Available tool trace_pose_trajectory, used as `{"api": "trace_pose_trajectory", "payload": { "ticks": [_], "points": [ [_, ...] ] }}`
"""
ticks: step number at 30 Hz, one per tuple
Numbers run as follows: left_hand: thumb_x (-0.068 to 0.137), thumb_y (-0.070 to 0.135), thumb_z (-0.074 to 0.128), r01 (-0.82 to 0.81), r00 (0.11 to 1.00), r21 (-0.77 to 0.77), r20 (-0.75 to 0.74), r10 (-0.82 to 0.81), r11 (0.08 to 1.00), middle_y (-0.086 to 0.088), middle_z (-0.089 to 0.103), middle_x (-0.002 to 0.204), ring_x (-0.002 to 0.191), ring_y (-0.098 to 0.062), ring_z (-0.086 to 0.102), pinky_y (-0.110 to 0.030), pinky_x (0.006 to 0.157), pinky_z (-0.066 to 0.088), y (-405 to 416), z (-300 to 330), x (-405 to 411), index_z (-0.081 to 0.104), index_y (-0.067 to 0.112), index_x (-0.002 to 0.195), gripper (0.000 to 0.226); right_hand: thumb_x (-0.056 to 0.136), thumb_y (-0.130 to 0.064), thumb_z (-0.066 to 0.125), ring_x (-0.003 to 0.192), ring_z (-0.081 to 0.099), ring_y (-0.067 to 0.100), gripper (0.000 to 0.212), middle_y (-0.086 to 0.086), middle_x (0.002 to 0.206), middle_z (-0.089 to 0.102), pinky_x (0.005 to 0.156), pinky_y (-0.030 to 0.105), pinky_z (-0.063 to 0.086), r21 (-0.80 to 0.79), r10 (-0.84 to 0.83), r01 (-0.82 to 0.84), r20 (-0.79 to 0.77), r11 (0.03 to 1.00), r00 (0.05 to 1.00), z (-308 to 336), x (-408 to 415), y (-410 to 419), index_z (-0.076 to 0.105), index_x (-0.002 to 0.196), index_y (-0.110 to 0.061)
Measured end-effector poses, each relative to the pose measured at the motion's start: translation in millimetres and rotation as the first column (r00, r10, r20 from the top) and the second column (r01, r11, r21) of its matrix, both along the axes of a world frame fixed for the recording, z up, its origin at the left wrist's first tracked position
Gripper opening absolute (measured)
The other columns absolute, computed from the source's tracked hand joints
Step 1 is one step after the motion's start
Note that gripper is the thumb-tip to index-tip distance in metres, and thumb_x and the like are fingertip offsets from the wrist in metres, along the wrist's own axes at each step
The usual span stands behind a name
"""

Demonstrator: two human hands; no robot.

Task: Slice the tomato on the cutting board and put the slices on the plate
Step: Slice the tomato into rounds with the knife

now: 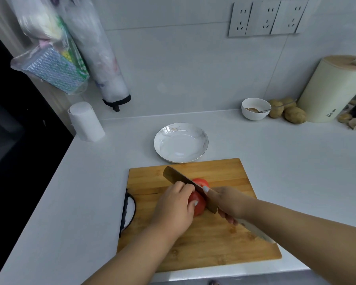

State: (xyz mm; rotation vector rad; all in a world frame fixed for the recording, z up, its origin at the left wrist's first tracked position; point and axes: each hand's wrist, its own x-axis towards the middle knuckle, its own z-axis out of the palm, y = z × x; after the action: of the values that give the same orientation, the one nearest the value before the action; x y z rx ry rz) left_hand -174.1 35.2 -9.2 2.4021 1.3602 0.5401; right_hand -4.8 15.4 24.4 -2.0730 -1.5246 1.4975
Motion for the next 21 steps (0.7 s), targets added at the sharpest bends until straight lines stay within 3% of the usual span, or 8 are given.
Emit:
{"api": "trace_pose_trajectory", "payload": {
  "ticks": [4,13,21],
  "points": [
    [0.091,0.032,0.052,0.022,0.999,0.029,-0.024,-0.021,0.999,0.008,0.048,0.114,0.102,-0.010,0.044,-0.024,0.082,0.044,-6,-1,-1,0.050,0.026,0.118,0.028,0.097,-0.060,0.029,0.047,0.050,0.015,0.045,0.006,0.069,0.055,0.044,0.023,0.043,0.027,0.020,-0.021,0.041,0.999,0.999,0,-1,1,0.043,0.125,-0.026],
    [0.089,0.030,0.053,0.032,0.999,0.046,-0.039,-0.030,0.998,0.005,0.050,0.108,0.098,-0.015,0.047,-0.033,0.077,0.048,-7,-3,-2,0.052,0.023,0.115,0.026,0.096,-0.064,0.024,0.040,0.046,0.015,0.068,0.006,0.061,0.053,0.042,0.022,0.041,-0.030,0.040,-0.039,0.028,0.999,0.999,-1,-1,1,0.053,0.111,-0.003],
    [0.092,0.026,0.048,0.113,0.988,0.099,-0.119,-0.101,0.989,0.005,0.049,0.111,0.103,-0.016,0.045,-0.031,0.074,0.049,-14,1,1,0.050,0.023,0.118,0.026,0.096,-0.063,0.023,0.041,0.046,0.015,0.068,0.006,0.061,0.052,0.042,0.023,0.041,-0.033,0.030,-0.029,0.024,0.999,0.999,-1,-3,0,0.052,0.113,-0.004]
  ]
}}
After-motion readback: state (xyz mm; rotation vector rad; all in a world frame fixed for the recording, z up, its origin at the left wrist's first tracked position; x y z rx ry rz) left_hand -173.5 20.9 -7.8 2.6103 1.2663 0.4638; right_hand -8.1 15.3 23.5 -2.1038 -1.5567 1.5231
